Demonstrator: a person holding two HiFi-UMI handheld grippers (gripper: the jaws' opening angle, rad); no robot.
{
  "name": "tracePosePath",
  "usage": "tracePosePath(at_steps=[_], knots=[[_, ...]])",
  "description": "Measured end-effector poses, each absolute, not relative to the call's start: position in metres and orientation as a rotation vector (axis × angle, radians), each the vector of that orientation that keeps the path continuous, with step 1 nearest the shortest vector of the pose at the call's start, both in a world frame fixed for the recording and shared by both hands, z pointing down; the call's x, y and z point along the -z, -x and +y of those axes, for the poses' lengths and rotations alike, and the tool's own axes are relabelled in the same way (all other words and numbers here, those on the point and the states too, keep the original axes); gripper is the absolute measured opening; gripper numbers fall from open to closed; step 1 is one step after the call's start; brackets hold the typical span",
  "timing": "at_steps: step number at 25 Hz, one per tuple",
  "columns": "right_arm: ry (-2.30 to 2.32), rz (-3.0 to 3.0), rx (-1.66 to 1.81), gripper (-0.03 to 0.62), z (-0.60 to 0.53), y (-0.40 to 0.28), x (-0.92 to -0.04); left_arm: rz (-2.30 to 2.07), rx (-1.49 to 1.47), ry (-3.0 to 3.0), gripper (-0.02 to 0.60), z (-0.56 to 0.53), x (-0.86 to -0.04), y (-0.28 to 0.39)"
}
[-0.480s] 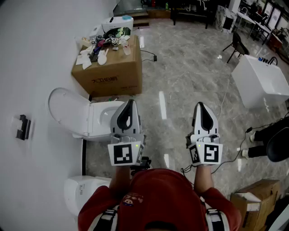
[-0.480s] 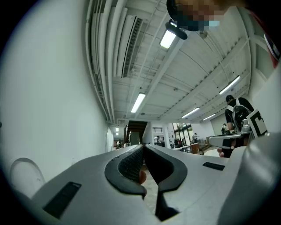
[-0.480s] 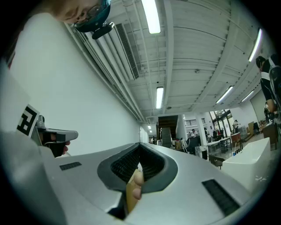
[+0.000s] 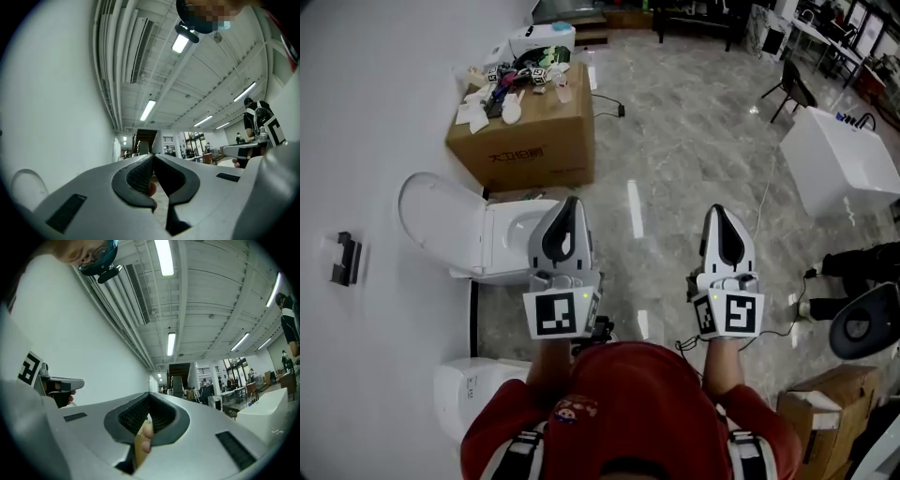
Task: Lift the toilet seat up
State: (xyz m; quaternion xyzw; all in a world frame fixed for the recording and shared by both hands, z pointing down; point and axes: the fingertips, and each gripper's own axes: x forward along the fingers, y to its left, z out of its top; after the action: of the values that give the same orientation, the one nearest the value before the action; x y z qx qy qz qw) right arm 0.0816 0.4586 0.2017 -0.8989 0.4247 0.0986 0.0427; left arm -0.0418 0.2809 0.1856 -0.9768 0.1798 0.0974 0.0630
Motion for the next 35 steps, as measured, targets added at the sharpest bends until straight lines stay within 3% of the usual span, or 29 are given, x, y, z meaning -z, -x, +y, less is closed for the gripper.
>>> tracePosePath(at_steps=[20, 35], knots=[[2.775, 1.334, -0.242, 0.014, 0.400, -0.041, -0.221, 0.546, -0.263, 3.006, 0.018, 0.232, -0.205, 0.072], [2.653, 1.406, -0.297, 0.014, 0.370, -0.106, -0.213, 0.597, -0.299, 2.959, 0.018, 0.213, -0.191, 0.012]])
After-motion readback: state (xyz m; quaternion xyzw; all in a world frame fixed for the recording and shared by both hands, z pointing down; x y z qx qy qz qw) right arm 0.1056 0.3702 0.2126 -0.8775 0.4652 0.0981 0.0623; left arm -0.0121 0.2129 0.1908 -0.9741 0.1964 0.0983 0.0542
